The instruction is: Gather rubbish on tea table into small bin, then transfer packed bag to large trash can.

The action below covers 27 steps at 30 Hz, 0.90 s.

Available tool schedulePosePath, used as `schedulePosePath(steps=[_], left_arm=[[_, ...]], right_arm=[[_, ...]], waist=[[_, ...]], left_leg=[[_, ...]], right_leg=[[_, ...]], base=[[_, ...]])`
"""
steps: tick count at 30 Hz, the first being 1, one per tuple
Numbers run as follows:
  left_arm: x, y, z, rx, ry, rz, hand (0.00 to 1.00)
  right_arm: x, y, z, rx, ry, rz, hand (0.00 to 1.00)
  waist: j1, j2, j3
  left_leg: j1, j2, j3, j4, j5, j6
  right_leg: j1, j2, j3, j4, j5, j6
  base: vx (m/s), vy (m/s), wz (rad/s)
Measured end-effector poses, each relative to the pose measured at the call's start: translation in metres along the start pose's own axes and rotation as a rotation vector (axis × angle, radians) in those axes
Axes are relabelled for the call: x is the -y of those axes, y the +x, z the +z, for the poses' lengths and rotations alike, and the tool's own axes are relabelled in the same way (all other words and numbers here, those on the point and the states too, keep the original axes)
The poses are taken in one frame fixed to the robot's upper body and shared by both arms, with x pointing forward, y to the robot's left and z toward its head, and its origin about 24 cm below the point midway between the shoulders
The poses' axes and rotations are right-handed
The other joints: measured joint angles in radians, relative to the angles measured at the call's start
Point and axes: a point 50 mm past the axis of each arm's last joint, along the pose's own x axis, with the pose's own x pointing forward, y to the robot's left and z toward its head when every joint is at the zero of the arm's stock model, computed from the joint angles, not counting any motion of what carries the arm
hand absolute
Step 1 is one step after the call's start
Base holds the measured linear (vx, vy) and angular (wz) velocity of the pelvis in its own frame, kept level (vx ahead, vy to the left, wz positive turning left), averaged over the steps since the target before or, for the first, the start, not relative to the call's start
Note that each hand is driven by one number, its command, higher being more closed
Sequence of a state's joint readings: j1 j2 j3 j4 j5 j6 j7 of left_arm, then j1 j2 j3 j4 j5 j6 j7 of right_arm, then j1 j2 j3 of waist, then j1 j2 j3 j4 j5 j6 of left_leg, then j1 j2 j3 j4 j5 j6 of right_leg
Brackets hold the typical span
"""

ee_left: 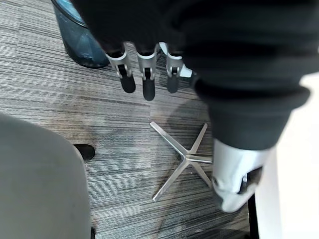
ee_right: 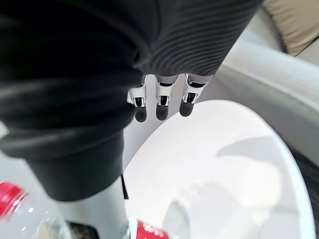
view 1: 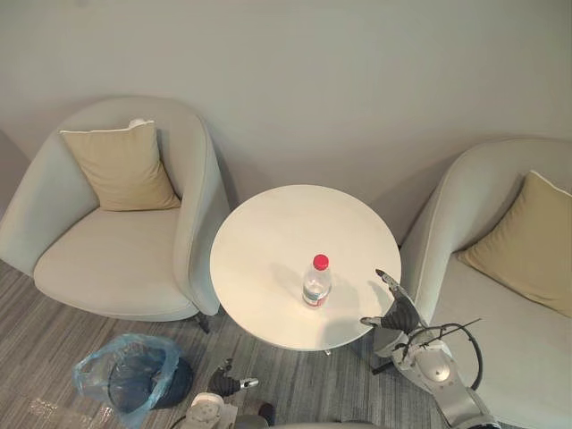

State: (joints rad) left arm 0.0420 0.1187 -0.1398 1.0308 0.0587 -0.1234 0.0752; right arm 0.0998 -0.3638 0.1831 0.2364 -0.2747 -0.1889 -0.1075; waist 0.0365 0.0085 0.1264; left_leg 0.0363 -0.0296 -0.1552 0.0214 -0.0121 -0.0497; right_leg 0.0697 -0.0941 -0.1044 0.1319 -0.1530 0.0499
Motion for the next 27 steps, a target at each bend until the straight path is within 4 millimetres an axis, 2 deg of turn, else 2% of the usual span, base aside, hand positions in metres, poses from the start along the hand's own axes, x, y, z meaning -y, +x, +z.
schedulePosePath(steps=[8, 16, 27], left_arm=[[-0.001, 0.002, 0.007, 0.018, 0.002, 0.006, 0.00], [-0.003, 0.005, 0.020, 0.061, -0.002, 0.013, 0.00], [-0.004, 0.006, 0.031, 0.101, -0.026, 0.025, 0.00]], right_arm=[[-0.003, 0.012, -0.005, -0.031, 0.002, -0.006, 0.00], [-0.003, 0.030, 0.006, -0.022, 0.073, -0.064, 0.00], [-0.010, 0.047, 0.025, 0.018, 0.148, -0.063, 0.00]], waist=[[0.000, 0.016, 0.038], [0.013, 0.036, 0.095], [0.032, 0.049, 0.134]], left_leg=[[-0.030, -0.005, -0.035, 0.016, 0.000, 0.000], [-0.078, -0.008, -0.055, 0.041, 0.000, -0.001], [-0.145, -0.022, -0.090, 0.095, -0.007, -0.006]], right_leg=[[0.000, 0.001, -0.029, -0.005, 0.000, -0.001], [-0.026, 0.002, -0.046, 0.001, 0.005, -0.006], [-0.052, -0.001, -0.064, 0.004, 0.009, -0.005]], base=[[0.03, -0.011, 0.13], [0.00, 0.002, 0.07], [-0.02, 0.017, 0.10]])
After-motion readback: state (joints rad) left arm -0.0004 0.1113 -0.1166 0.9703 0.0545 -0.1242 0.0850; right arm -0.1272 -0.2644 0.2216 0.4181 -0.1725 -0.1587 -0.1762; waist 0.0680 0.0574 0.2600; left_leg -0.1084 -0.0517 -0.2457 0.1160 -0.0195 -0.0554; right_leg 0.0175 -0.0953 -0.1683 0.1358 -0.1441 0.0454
